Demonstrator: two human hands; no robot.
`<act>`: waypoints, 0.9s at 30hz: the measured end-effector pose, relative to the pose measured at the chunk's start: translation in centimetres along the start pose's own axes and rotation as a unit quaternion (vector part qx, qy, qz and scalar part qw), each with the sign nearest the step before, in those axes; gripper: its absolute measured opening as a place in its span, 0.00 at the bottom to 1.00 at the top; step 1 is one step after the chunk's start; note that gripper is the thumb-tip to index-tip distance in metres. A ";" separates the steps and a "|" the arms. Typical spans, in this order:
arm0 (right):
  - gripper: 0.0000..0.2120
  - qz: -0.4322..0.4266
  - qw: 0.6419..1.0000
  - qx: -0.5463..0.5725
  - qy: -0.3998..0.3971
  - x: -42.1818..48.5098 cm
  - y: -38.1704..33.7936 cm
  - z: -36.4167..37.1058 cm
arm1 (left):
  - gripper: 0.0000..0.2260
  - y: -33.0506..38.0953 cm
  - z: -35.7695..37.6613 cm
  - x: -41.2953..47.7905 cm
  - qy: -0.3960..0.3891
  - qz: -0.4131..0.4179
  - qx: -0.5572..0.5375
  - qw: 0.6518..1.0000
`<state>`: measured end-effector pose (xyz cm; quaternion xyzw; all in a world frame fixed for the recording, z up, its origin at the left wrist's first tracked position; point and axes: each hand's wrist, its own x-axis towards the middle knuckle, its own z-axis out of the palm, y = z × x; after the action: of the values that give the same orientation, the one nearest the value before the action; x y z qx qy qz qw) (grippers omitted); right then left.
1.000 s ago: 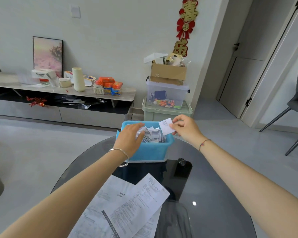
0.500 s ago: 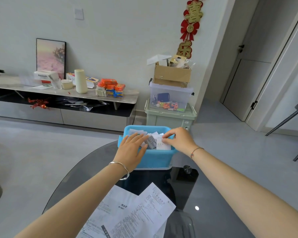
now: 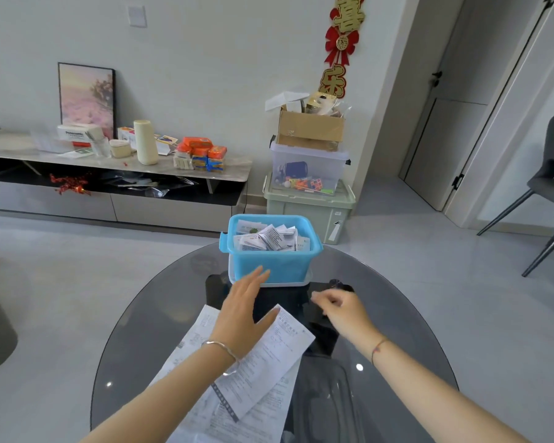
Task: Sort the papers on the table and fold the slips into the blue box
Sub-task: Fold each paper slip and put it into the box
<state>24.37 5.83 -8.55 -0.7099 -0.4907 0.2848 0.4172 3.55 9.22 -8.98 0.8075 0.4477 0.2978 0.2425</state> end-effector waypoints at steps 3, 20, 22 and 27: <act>0.14 0.032 0.997 -0.044 -0.046 -2.2 0.7 0.8 | 0.29 -0.3 0.8 -1.7 -0.154 -0.102 0.066 0.980; 0.09 0.057 0.973 0.204 -0.094 -6.1 -2.0 -6.9 | 0.06 6.0 -1.0 0.3 -0.143 -0.158 -0.250 0.945; 0.08 0.038 0.977 0.176 -0.113 -6.9 -1.8 -8.0 | 0.06 7.3 -0.5 0.2 -0.135 -0.152 -0.294 0.934; 0.09 -0.082 0.991 0.101 -0.024 -8.7 -0.5 -10.1 | 0.03 8.7 1.3 -0.6 -0.110 -0.008 -0.269 0.957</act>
<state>29.27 -5.35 -3.17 -0.6146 -0.5262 0.3142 0.4967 9.25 4.28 -4.32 0.7365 0.3278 0.3148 0.5010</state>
